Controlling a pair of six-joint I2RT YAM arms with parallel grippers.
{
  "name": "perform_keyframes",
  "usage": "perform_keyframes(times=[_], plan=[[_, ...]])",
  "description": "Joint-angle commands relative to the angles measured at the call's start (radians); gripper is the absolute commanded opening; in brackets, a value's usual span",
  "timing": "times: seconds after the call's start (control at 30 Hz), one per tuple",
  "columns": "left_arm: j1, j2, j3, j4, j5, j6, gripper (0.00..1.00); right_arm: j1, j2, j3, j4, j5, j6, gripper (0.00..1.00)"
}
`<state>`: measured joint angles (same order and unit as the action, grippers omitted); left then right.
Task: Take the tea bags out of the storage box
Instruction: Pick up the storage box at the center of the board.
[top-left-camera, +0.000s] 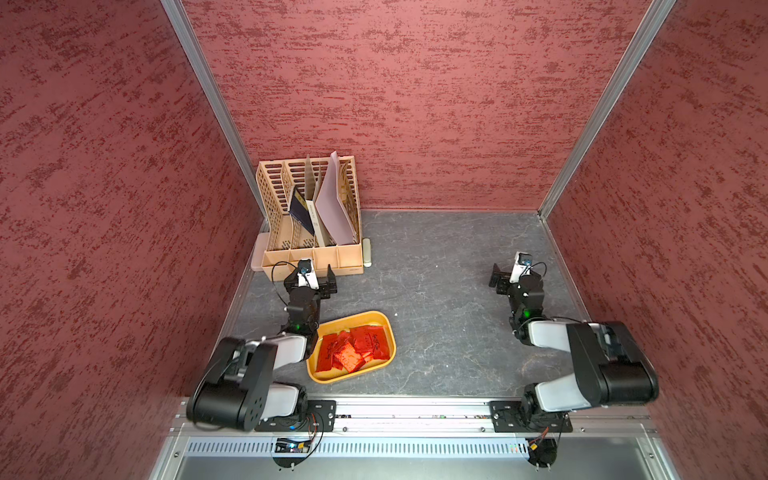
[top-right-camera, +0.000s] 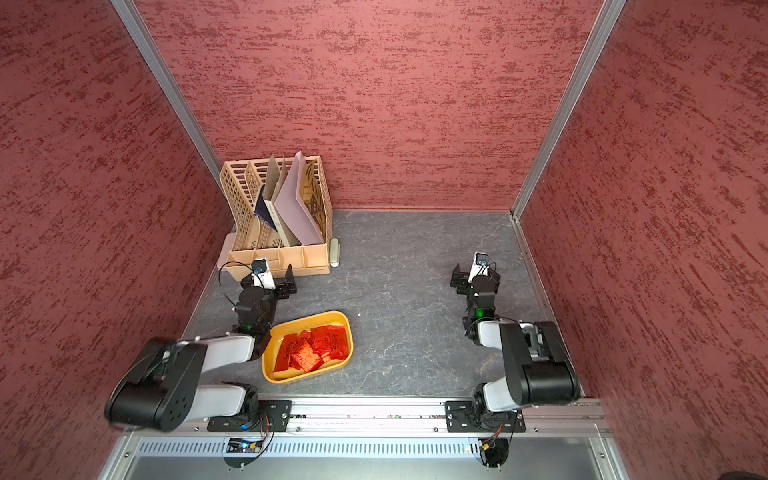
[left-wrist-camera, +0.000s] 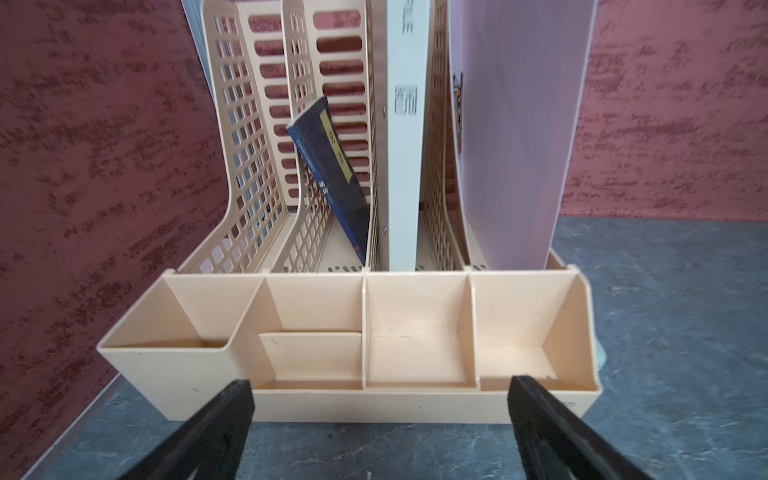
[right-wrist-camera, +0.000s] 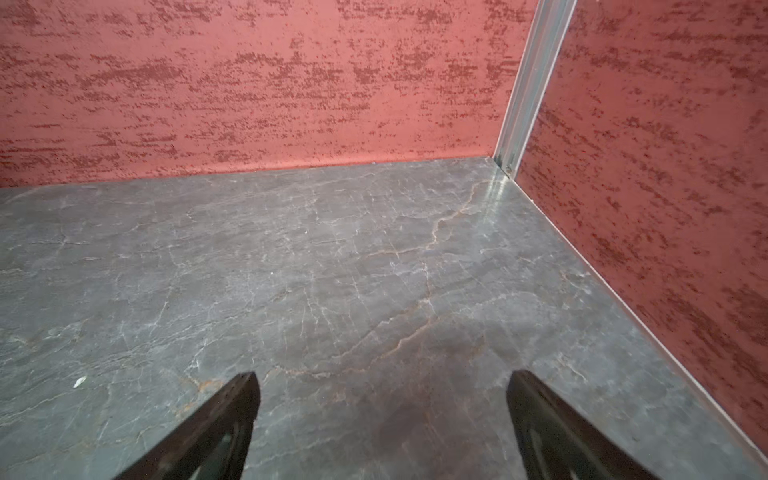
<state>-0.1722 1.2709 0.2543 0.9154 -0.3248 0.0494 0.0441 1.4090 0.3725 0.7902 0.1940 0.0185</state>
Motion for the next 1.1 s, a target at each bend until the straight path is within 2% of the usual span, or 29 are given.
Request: perform_keyframes(times=[0.0,0.03,0.1,0.13,0.17,0.2,0.27,0.3,0.37,0.43,0.57,0.7,0.83,0.93,1.07], plan=[[-0.038,-0.229,0.116,-0.437,-0.174,-0.163,1.00,0.011,-0.226,0.084,-0.219,0.066,0.062,0.98],[-0.014,-0.294,0.176,-0.646,-0.105,-0.225,1.00,0.011,-0.291,0.093,-0.264,0.044,0.097,0.98],[0.028,-0.361,0.216,-0.799,-0.088,-0.364,1.00,0.011,-0.381,0.095,-0.300,-0.002,0.207,0.98],[0.045,-0.395,0.228,-0.873,-0.103,-0.467,1.00,0.010,-0.413,0.093,-0.333,0.013,0.320,0.99],[0.068,-0.428,0.246,-0.965,-0.054,-0.537,1.00,0.011,-0.439,0.091,-0.370,0.025,0.446,0.98],[0.098,-0.460,0.270,-1.047,0.033,-0.559,1.00,0.010,-0.460,0.093,-0.400,-0.019,0.477,0.99],[0.144,-0.514,0.331,-1.222,0.178,-0.609,1.00,0.011,-0.490,0.124,-0.462,-0.240,0.436,0.98],[0.153,-0.539,0.360,-1.309,0.235,-0.614,1.00,0.011,-0.492,0.157,-0.534,-0.326,0.472,0.98],[0.154,-0.569,0.429,-1.465,0.315,-0.613,1.00,0.027,-0.471,0.235,-0.686,-0.425,0.540,0.98],[0.153,-0.584,0.489,-1.617,0.378,-0.618,1.00,0.092,-0.425,0.326,-0.843,-0.497,0.554,0.98],[0.124,-0.594,0.553,-1.837,0.412,-0.669,1.00,0.306,-0.334,0.435,-1.033,-0.469,0.573,0.98],[-0.045,-0.594,0.592,-1.916,0.357,-0.751,1.00,0.555,-0.215,0.504,-1.086,-0.364,0.596,0.96],[-0.106,-0.566,0.599,-1.962,0.315,-0.789,1.00,0.757,-0.039,0.613,-1.150,-0.279,0.595,0.95],[-0.135,-0.567,0.577,-1.975,0.268,-0.842,1.00,0.866,0.079,0.672,-1.178,-0.235,0.605,0.92],[-0.139,-0.561,0.560,-1.999,0.254,-0.872,1.00,0.934,0.181,0.714,-1.200,-0.202,0.637,0.84]])
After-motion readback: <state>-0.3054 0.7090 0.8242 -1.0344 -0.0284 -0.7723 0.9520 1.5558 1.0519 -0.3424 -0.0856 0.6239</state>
